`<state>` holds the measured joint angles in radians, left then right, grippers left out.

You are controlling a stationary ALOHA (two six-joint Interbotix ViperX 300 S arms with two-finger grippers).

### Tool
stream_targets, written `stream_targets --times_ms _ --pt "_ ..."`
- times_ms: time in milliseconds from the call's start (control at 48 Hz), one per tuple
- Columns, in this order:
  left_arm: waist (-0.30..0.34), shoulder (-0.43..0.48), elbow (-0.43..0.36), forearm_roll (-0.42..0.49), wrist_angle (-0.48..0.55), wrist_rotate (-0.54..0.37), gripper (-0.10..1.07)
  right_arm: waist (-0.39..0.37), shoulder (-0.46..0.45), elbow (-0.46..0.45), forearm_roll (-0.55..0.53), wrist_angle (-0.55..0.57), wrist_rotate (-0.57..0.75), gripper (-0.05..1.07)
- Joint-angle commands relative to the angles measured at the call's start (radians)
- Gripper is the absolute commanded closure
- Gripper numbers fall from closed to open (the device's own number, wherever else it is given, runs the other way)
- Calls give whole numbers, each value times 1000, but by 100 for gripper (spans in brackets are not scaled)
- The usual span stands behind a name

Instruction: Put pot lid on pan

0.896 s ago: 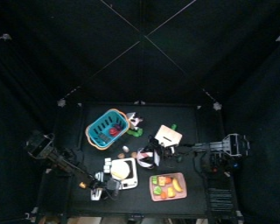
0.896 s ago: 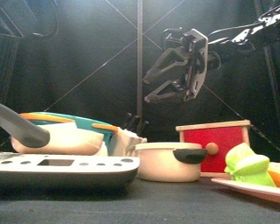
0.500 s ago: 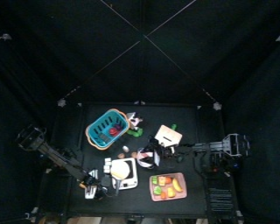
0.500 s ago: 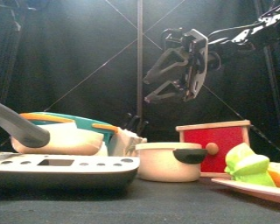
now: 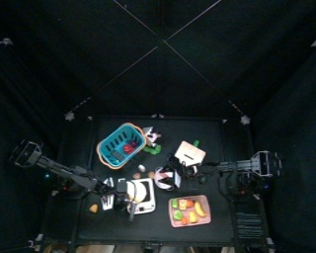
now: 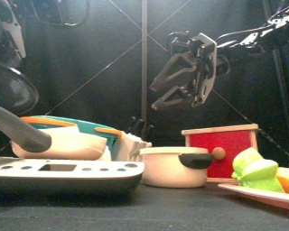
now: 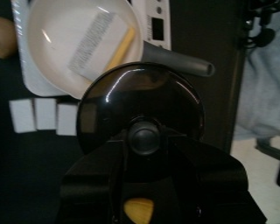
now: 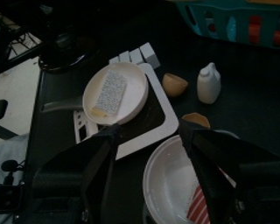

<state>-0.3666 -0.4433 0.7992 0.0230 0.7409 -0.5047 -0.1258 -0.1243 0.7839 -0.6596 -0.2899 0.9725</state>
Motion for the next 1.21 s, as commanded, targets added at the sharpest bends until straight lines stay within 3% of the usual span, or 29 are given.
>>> stream_targets --times_ms 0,167,479,1188 --pt "14 -6 -20 89 -11 -5 39 -8 -17 -6 -6 0 -2 13" --pt "55 -2 -31 175 -21 -11 39 -9 -18 8 -12 2 -2 13" --pt "126 57 -69 150 -67 -5 39 -25 -25 25 -18 2 0 13" --pt "129 238 -192 163 -14 6 39 -26 -26 35 -18 2 0 13"
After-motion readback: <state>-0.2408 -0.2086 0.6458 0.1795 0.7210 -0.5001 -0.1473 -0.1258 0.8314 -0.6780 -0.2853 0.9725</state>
